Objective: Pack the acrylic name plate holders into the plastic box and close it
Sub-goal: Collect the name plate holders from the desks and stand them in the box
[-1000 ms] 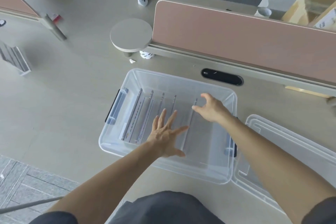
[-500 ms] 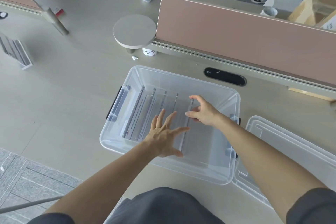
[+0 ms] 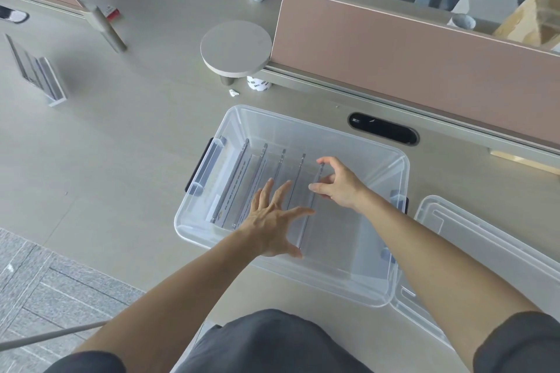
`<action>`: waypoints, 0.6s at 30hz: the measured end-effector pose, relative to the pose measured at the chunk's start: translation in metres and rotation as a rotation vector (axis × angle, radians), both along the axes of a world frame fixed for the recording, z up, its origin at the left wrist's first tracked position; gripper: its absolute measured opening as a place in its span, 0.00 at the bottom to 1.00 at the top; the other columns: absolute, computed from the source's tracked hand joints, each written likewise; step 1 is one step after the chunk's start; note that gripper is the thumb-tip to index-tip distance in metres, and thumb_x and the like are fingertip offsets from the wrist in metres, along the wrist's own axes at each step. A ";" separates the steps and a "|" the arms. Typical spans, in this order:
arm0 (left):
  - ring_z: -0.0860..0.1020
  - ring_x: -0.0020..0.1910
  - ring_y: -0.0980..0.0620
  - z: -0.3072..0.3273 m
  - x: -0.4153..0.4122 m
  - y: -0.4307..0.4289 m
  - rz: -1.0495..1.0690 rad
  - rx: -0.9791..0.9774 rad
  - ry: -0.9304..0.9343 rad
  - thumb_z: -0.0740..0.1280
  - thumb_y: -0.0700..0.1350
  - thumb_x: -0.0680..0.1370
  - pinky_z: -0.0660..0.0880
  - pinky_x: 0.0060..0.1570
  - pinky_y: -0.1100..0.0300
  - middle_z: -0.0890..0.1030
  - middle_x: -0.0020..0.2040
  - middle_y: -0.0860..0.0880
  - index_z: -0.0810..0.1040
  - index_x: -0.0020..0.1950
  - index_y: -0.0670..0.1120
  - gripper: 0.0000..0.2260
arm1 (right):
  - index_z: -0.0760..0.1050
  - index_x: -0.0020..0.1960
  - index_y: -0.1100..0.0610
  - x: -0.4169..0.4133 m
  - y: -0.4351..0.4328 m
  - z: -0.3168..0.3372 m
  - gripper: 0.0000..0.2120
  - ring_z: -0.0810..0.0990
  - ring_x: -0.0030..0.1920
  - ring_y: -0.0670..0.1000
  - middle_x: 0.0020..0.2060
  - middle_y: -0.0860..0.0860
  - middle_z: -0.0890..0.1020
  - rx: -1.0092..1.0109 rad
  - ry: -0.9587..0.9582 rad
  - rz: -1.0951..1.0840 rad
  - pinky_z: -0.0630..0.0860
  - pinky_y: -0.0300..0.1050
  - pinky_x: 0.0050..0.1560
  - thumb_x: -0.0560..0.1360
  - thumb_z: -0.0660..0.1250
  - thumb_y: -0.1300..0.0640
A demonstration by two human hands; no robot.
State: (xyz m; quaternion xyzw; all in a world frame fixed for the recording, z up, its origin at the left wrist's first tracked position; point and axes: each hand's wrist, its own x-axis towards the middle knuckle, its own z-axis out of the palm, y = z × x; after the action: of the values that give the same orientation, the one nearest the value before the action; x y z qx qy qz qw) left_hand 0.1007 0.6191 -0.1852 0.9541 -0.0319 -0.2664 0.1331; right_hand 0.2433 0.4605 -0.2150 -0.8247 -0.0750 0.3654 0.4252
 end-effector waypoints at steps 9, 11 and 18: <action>0.28 0.73 0.37 -0.002 0.001 0.000 0.012 -0.004 -0.010 0.71 0.68 0.66 0.36 0.70 0.36 0.35 0.78 0.47 0.51 0.72 0.72 0.40 | 0.66 0.67 0.43 0.000 0.000 0.001 0.28 0.84 0.48 0.57 0.49 0.57 0.83 0.018 0.009 -0.015 0.80 0.56 0.57 0.72 0.76 0.53; 0.28 0.73 0.37 -0.004 0.000 0.000 0.016 0.002 -0.016 0.70 0.69 0.65 0.35 0.70 0.37 0.36 0.78 0.47 0.51 0.71 0.72 0.41 | 0.66 0.68 0.44 -0.001 0.000 0.002 0.29 0.84 0.47 0.56 0.49 0.58 0.83 0.016 0.010 -0.015 0.80 0.55 0.57 0.72 0.76 0.53; 0.29 0.74 0.37 -0.007 0.001 -0.001 0.021 0.018 -0.015 0.70 0.69 0.65 0.36 0.70 0.36 0.38 0.79 0.47 0.50 0.71 0.72 0.42 | 0.65 0.70 0.43 -0.004 -0.001 0.006 0.31 0.85 0.46 0.54 0.50 0.56 0.83 0.016 0.027 -0.023 0.80 0.52 0.56 0.73 0.75 0.52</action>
State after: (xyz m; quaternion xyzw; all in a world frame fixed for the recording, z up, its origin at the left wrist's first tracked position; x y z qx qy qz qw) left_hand 0.1013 0.6181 -0.1917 0.9575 -0.0202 -0.2583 0.1269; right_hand 0.2397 0.4597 -0.2087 -0.8170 -0.0627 0.3712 0.4369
